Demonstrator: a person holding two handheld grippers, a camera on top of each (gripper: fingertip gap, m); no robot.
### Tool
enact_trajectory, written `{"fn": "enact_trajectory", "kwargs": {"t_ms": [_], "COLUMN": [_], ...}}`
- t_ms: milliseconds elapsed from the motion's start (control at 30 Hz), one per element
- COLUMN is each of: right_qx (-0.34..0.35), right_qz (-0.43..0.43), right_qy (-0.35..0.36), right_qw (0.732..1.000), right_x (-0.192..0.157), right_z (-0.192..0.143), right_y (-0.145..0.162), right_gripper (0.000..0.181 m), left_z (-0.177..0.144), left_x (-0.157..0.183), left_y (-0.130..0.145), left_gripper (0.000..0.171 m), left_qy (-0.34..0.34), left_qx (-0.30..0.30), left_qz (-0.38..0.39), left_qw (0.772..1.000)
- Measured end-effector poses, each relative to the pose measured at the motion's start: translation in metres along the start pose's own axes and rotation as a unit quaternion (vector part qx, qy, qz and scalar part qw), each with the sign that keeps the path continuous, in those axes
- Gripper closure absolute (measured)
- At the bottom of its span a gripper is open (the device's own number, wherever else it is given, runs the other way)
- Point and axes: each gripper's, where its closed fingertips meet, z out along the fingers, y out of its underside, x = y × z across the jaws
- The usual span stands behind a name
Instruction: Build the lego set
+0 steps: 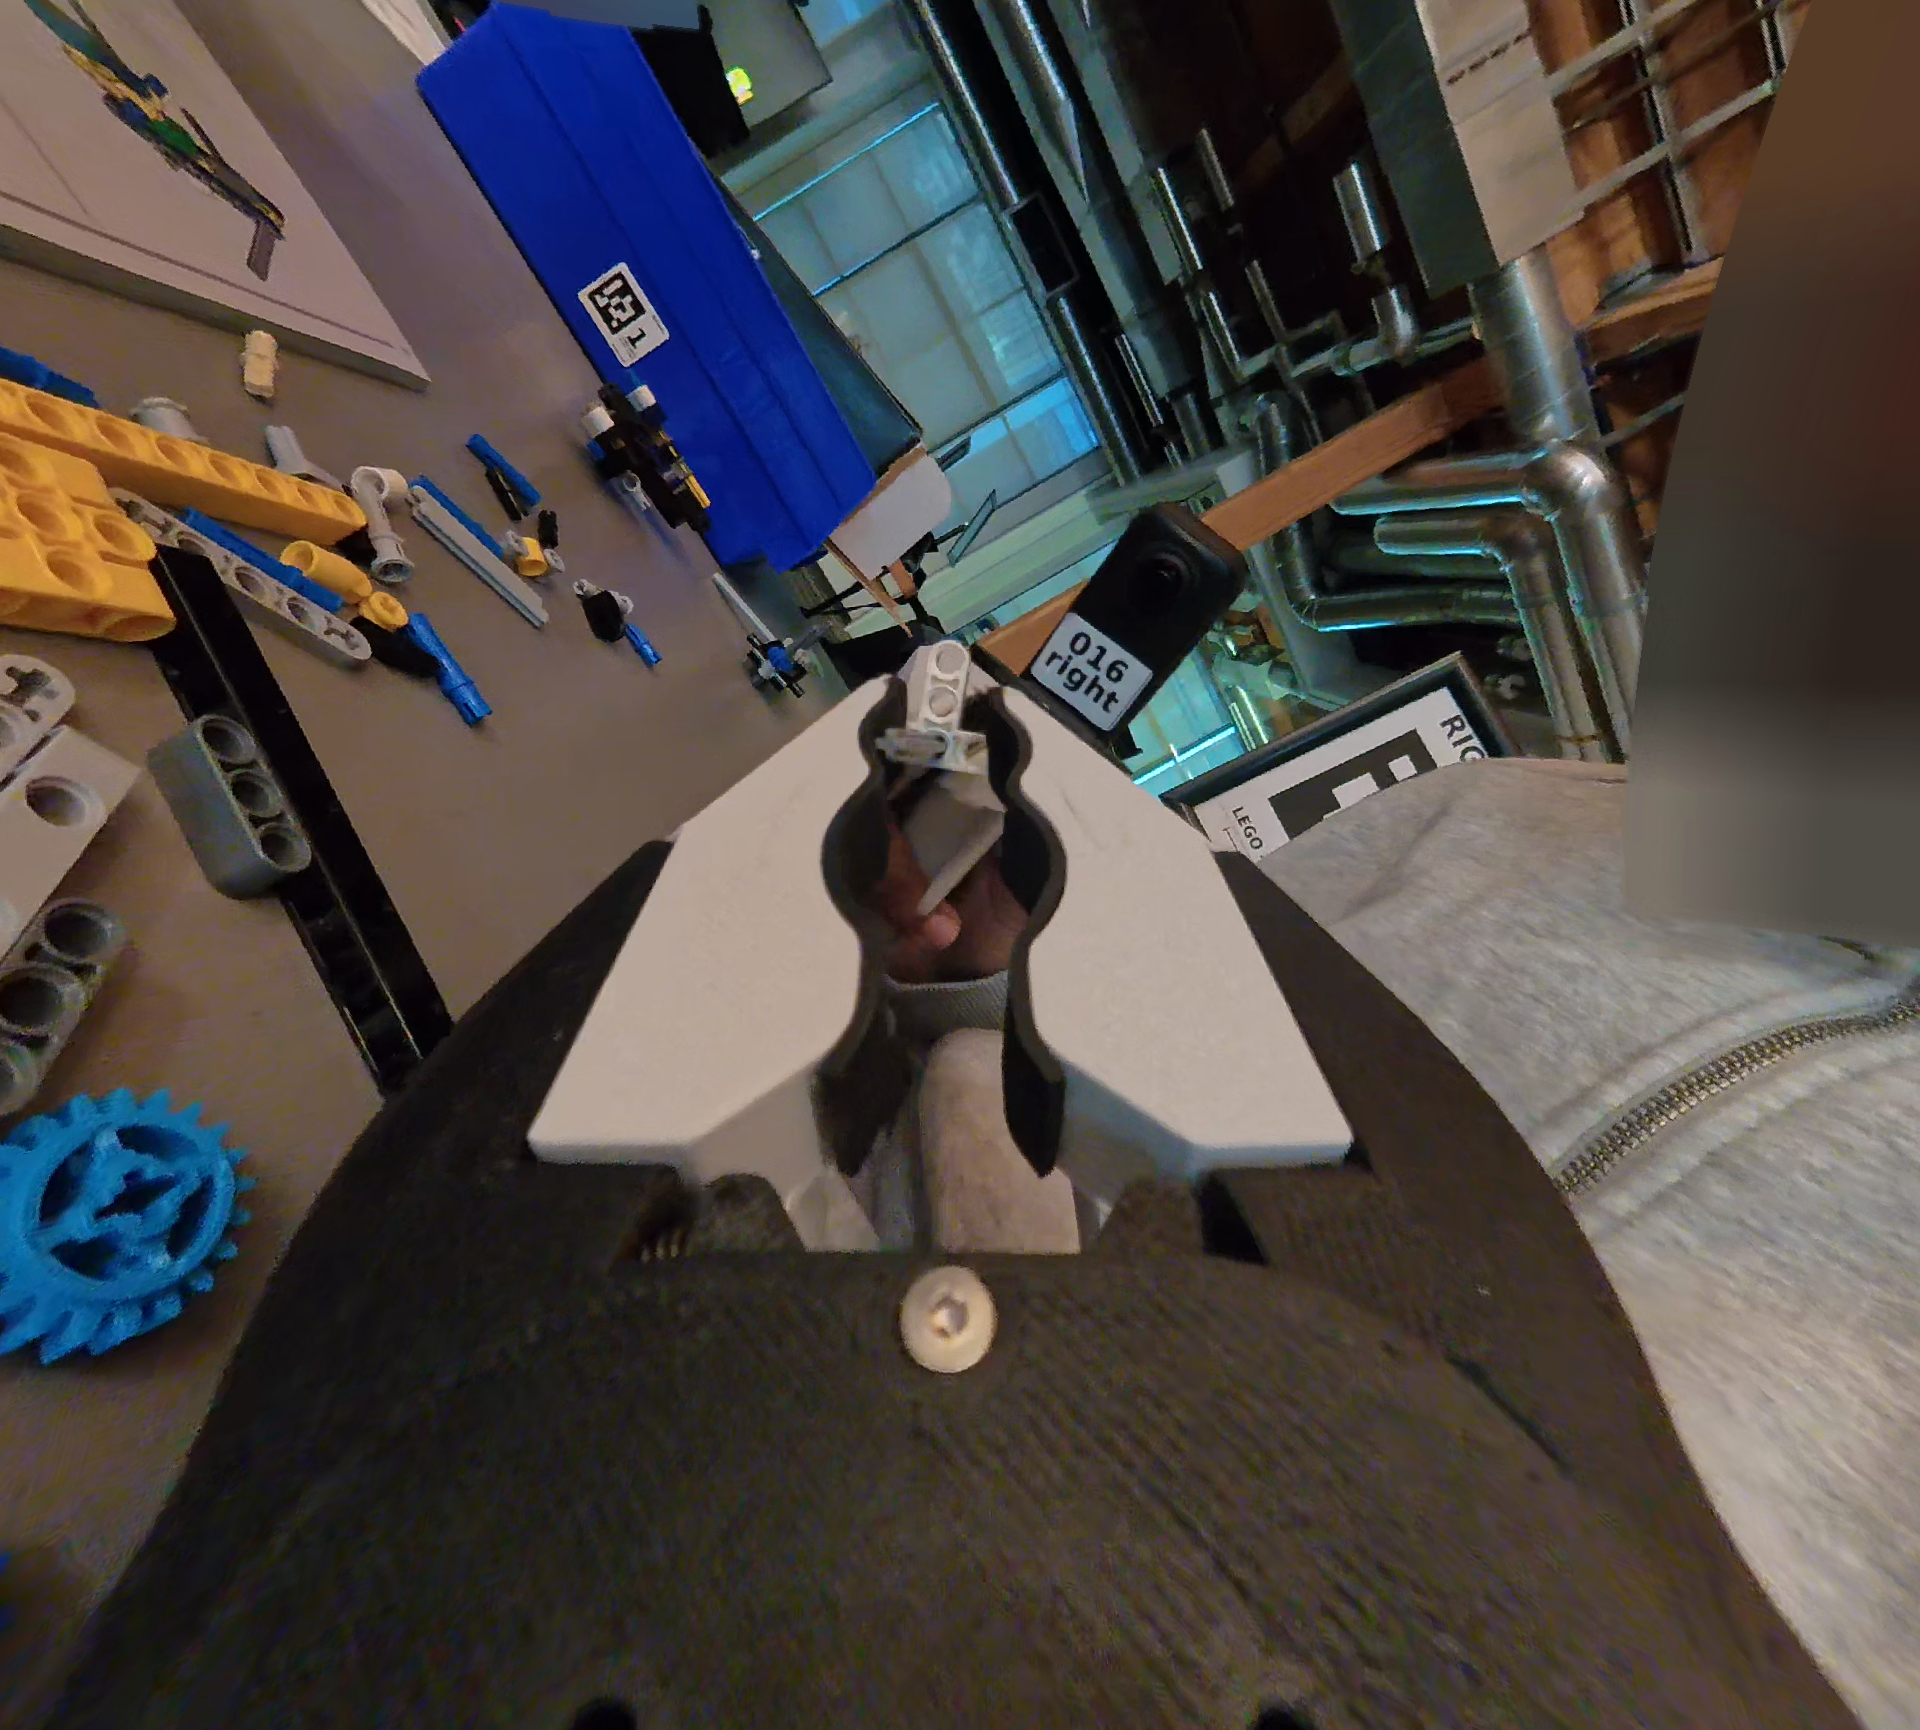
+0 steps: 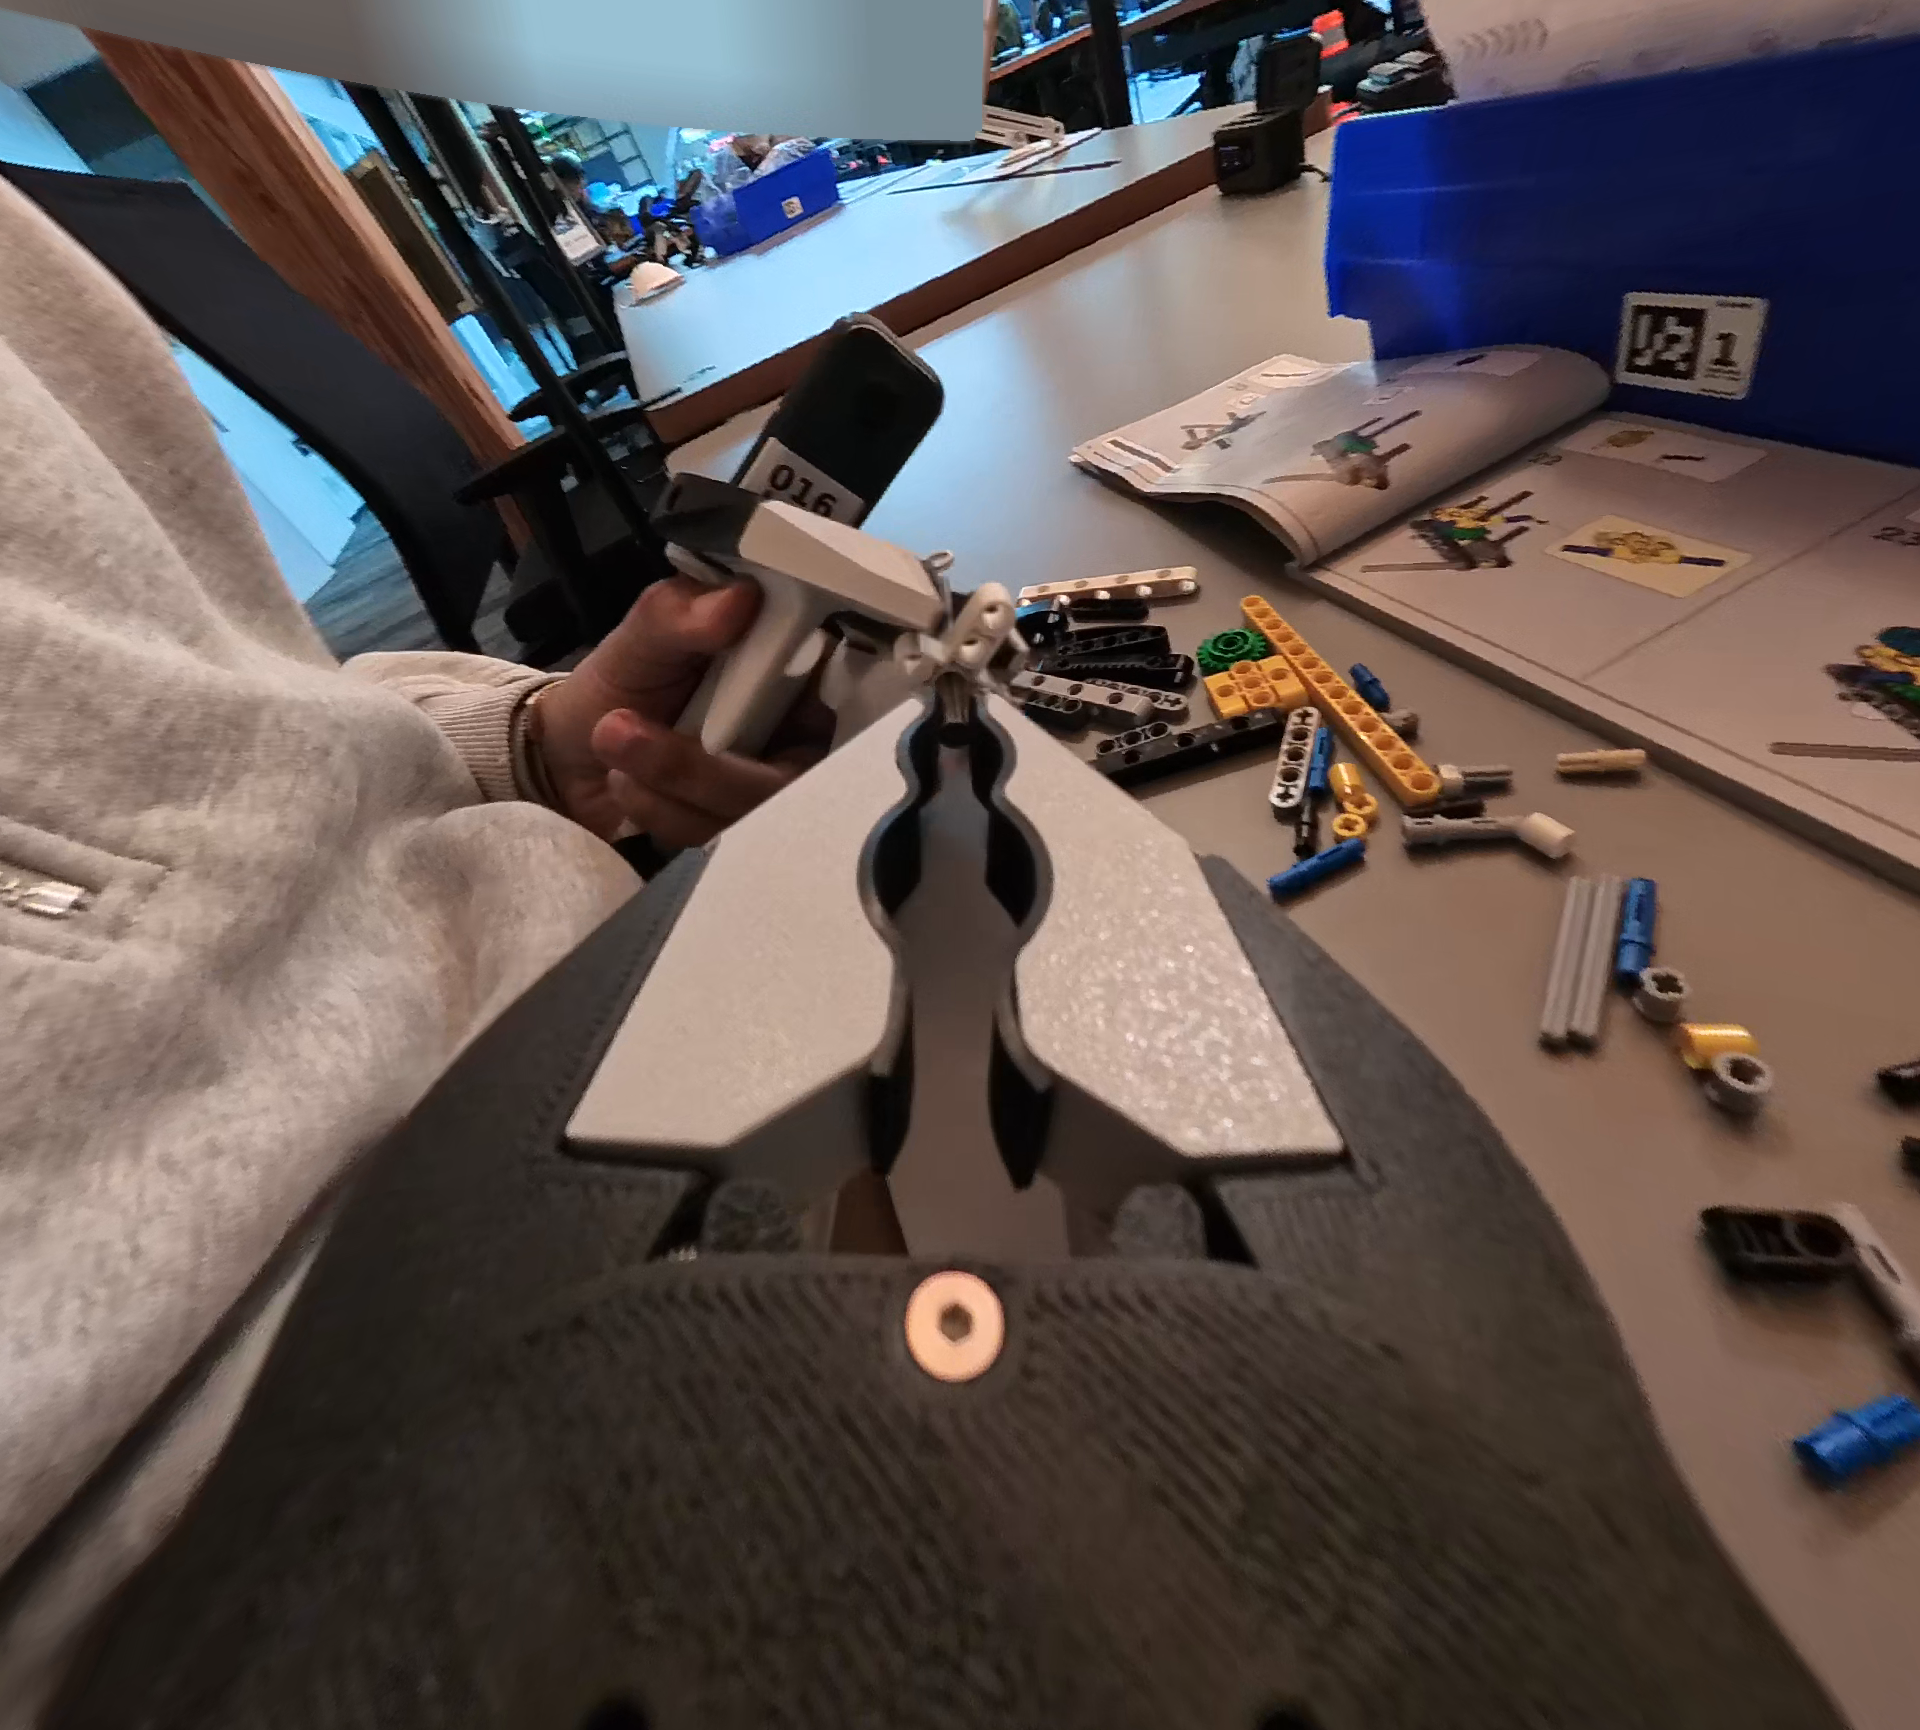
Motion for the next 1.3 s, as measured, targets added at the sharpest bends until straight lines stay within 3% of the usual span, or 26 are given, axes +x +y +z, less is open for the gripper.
{"fn": "enact_trajectory", "kwargs": {"t_ms": [167,433,567,733,967,1100,1300], "right_qx": [0.015,0.001,-0.016,-0.023,-0.01,0.019,0.079], "right_qz": [0.008,-0.019,-0.049,-0.062,-0.061,-0.038,0.072], "right_qy": [0.035,0.072,0.087,0.088,0.069,0.052,-0.063], "right_qw": [0.999,0.997,0.995,0.994,0.996,0.998,0.992], "right_x": [0.012,0.018,0.015,0.013,0.009,0.011,-0.005], "right_z": [-0.007,-0.009,-0.005,-0.004,-0.009,-0.019,-0.029], "right_y": [-0.005,-0.001,0.003,0.005,0.0,-0.009,-0.025], "right_gripper": [0.178,0.178,0.178,0.177,0.168,0.163,0.148], "left_z": [0.002,0.004,0.003,0.002,-0.001,-0.001,0.003], "left_x": [-0.001,-0.007,-0.013,-0.013,-0.007,0.003,0.017], "left_y": [0.006,0.012,0.011,0.012,0.006,0.005,0.014], "left_gripper": [0.148,0.152,0.163,0.165,0.165,0.165,0.165], "left_qy": [-0.02,-0.068,-0.093,-0.094,-0.06,-0.007,0.052], "left_qx": [-0.012,-0.022,-0.021,-0.023,-0.007,-0.002,-0.025], "left_qz": [0.032,0.091,0.1,0.1,0.056,-0.007,-0.046], "left_qw": [0.999,0.993,0.99,0.99,0.997,1.0,0.997]}}
